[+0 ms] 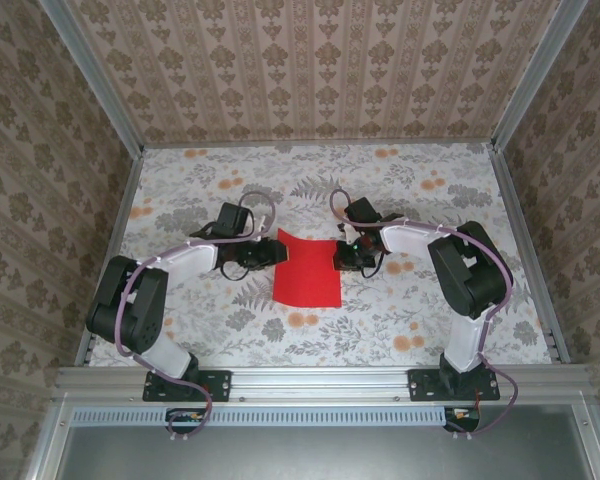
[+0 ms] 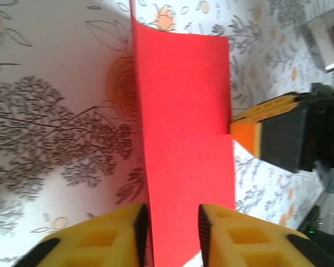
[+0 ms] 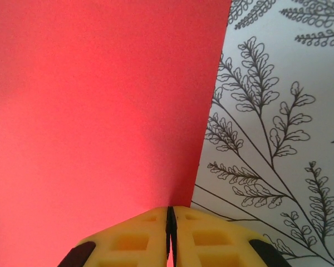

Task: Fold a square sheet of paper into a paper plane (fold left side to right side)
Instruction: First fold in half a square sheet of paper at the center of the table.

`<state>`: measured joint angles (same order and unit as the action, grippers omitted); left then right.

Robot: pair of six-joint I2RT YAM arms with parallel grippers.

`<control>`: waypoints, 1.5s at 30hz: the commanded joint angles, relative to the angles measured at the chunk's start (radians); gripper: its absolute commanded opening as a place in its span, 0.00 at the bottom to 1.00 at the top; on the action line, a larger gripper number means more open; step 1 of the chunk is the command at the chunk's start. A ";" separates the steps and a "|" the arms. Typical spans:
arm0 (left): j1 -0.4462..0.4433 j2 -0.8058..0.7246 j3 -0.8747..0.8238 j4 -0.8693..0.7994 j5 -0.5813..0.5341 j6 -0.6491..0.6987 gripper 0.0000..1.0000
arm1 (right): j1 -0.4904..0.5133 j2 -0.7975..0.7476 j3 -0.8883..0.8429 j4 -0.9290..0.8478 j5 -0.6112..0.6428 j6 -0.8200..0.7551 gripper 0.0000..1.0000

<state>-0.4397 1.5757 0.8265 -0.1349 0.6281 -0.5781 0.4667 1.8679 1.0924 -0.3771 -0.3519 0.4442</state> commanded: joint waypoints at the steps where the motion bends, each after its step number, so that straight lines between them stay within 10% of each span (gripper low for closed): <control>1: -0.010 -0.014 0.033 0.034 0.074 -0.027 0.40 | 0.007 0.028 0.003 -0.067 0.036 -0.012 0.12; 17: -0.105 0.114 0.102 0.160 0.118 -0.110 0.55 | 0.007 0.020 -0.003 -0.038 0.031 -0.008 0.13; 33: -0.114 0.163 0.109 0.160 0.070 -0.113 0.14 | -0.006 -0.122 -0.007 0.014 0.025 0.025 0.19; 45: -0.117 0.158 0.106 0.151 0.055 -0.112 0.06 | -0.013 -0.213 -0.055 0.136 -0.137 0.173 0.45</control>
<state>-0.5503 1.7226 0.9188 0.0158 0.6914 -0.6964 0.4603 1.6707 1.0706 -0.3088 -0.3996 0.5358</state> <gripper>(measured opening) 0.063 0.440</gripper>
